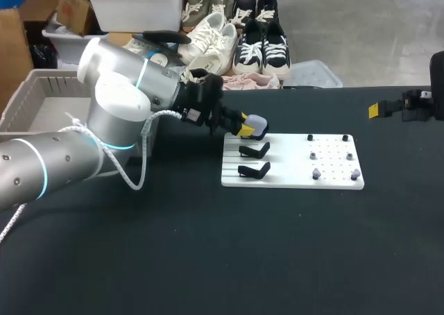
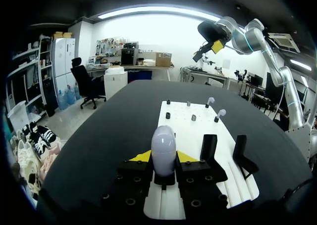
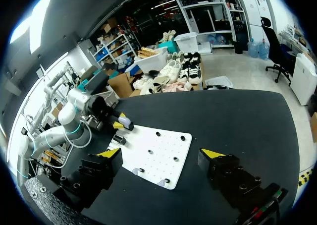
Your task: Pick up each earbud case from the left stands, insert the matching earbuds, close the lid, and place the case in the box.
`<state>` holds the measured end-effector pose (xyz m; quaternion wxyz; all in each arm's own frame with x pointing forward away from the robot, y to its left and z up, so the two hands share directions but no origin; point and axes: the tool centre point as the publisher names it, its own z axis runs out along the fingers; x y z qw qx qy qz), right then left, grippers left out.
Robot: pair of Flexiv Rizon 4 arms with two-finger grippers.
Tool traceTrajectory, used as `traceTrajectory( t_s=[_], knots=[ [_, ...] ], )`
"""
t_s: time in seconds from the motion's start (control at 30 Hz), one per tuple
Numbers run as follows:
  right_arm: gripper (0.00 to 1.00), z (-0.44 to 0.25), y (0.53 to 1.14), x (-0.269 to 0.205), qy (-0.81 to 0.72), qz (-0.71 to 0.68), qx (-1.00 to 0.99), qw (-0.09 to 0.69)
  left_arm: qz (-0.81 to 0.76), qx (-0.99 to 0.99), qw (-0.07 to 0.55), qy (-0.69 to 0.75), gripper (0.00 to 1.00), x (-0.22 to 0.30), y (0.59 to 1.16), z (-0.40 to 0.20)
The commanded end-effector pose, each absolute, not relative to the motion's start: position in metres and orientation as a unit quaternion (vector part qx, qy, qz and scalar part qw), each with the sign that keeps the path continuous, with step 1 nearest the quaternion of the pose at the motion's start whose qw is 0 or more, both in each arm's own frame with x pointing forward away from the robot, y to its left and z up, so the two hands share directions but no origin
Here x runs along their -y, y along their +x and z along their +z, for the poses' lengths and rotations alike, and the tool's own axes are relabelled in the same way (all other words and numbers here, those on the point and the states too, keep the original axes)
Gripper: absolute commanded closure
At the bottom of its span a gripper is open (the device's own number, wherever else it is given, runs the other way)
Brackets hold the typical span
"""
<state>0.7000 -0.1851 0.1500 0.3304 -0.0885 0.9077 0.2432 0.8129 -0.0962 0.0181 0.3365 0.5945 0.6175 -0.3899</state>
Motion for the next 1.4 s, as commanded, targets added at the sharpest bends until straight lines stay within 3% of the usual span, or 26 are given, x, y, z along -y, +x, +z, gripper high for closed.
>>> traceTrajectory(
  t_s=[0.03, 0.9, 1.4],
  knots=[
    [0.0, 0.15, 0.7, 0.185, -0.088, 0.243, -0.908, 0.33, -0.388, -0.617, 0.348, 0.589, 1.0, 0.088, 0.807, 0.024],
    [0.0, 0.15, 0.7, 0.185, -0.088, 0.243, -0.908, 0.33, -0.424, -0.58, 0.46, 0.522, 1.0, 0.059, 0.75, 0.111],
    [0.0, 0.15, 0.7, 0.185, -0.088, 0.243, -0.908, 0.33, -0.432, -0.562, 0.476, 0.521, 1.0, 0.046, 0.723, 0.134]
  ],
)
